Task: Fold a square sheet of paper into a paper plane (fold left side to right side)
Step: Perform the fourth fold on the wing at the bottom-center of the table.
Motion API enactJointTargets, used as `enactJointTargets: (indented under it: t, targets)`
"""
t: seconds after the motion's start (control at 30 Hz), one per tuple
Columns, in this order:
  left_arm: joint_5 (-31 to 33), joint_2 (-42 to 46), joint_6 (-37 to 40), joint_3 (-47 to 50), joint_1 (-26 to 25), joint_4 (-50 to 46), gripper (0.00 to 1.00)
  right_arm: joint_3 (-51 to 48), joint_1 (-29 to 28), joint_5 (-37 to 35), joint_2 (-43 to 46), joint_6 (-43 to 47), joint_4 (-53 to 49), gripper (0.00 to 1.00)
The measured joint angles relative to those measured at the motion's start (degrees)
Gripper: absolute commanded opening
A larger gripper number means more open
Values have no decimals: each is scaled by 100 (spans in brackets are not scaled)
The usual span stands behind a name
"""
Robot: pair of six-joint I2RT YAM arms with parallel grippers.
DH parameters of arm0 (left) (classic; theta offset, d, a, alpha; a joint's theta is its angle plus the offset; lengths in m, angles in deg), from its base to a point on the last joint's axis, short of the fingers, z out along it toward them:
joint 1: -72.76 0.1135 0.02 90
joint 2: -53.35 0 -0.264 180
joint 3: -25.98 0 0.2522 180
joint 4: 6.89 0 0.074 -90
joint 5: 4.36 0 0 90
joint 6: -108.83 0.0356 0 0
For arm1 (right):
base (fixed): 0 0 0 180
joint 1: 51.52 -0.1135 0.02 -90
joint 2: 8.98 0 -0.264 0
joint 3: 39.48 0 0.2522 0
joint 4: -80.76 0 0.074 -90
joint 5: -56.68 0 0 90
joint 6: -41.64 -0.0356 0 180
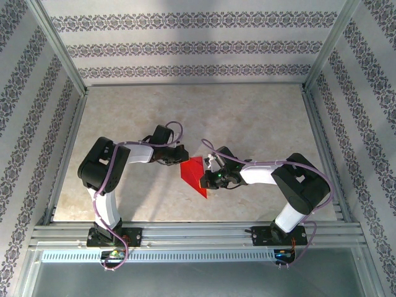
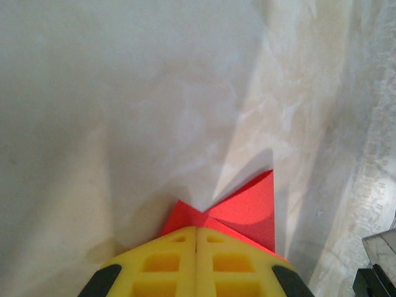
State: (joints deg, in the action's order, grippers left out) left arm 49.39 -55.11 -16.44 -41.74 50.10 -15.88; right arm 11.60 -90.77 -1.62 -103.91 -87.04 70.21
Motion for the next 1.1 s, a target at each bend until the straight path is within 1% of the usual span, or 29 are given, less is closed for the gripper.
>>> enactJointTargets:
  t: [0.1, 0.2, 0.27, 0.37, 0.5, 0.6, 0.73, 0.8, 0.97, 1.1]
  targets:
    - [109, -57, 87, -146, 120, -92, 1, -22, 0, 2, 0, -15, 37, 0]
    - [354, -9, 146, -144, 251, -74, 1, -37, 2, 9, 2, -20, 74, 0]
    - [507, 131, 166, -15, 291, -37, 1, -37, 4, 11, 7, -20, 76, 0]
    - [660, 632, 175, 341, 280, -17, 0, -72, 37, 35, 26, -17, 98, 0]
    - [693, 1394, 188, 710, 107, 39, 0, -129, 90, 76, 79, -15, 72, 0]
    - [643, 1670, 181, 859, -236, 149, 0, -140, 107, 79, 83, -15, 72, 0]
    - [560, 1517, 107, 885, -649, 337, 0, -149, 127, 114, 83, -13, 72, 0]
    - [514, 1338, 50, 883, -748, 468, 0, -149, 127, 116, 83, -13, 72, 0]
    - [476, 715, 4, 684, -841, 516, 0, -149, 127, 116, 83, 2, 72, 0]
    - [503, 535, 7, 505, -879, 516, 0, -149, 127, 116, 81, 4, 70, 0]
